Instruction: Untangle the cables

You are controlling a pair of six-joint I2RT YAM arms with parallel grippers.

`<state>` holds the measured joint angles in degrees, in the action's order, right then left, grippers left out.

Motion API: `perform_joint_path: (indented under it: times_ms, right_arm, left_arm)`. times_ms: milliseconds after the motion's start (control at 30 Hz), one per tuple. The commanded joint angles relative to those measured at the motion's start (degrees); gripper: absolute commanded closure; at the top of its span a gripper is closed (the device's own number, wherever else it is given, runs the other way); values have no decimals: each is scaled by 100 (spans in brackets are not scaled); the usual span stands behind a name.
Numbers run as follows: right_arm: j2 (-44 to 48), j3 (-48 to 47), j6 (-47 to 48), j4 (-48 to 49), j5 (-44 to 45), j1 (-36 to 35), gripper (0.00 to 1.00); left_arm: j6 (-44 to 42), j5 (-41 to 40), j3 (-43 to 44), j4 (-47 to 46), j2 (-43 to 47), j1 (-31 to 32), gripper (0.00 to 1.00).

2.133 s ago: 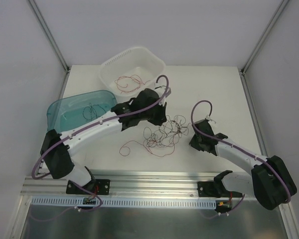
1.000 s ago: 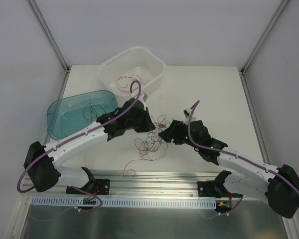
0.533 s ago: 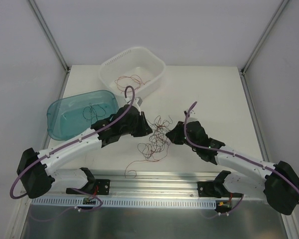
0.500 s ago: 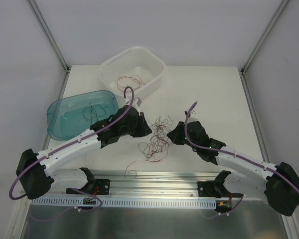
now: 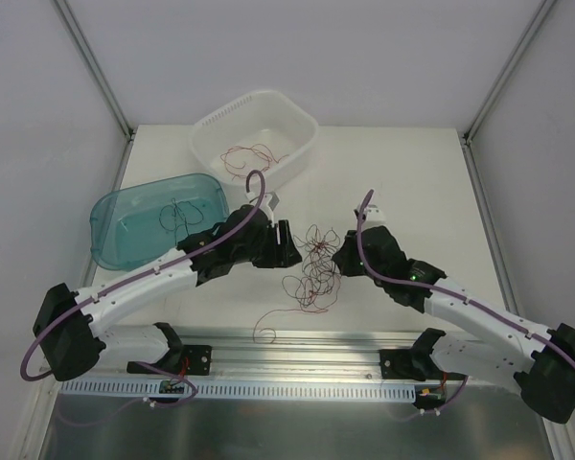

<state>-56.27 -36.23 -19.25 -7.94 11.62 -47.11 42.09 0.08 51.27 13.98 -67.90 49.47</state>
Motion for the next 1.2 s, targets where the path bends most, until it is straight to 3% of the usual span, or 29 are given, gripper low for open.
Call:
perform_joint_path:
  times_ms: [0, 400, 500, 633, 800, 1000, 1167]
  right_arm:
    - [-33, -279, 167, -269, 209, -87, 99]
    - [-420, -534, -53, -462, 781, -483, 99]
    - [-420, -552, -79, -445, 754, -544, 100]
    - [-394, -474, -62, -471, 833, -571, 99]
    - [-315, -297, -88, -471, 877, -562, 99]
    - [-279, -60, -149, -770, 1203, -343, 98]
    - [-192, 221, -387, -1139, 852, 605, 96]
  left_arm:
    - [255, 370, 331, -229, -153, 150, 44]
    - [854, 89, 657, -396, -768, 686, 48]
    - [968, 19, 587, -387, -944, 686, 53]
    - [1003, -419, 437, -387, -1041, 686, 70]
    - [942, -605, 402, -387, -954, 686, 100]
    - [485, -1026, 375, -142, -181, 590, 100]
    - [152, -957, 402, 351, 697, -41, 100]
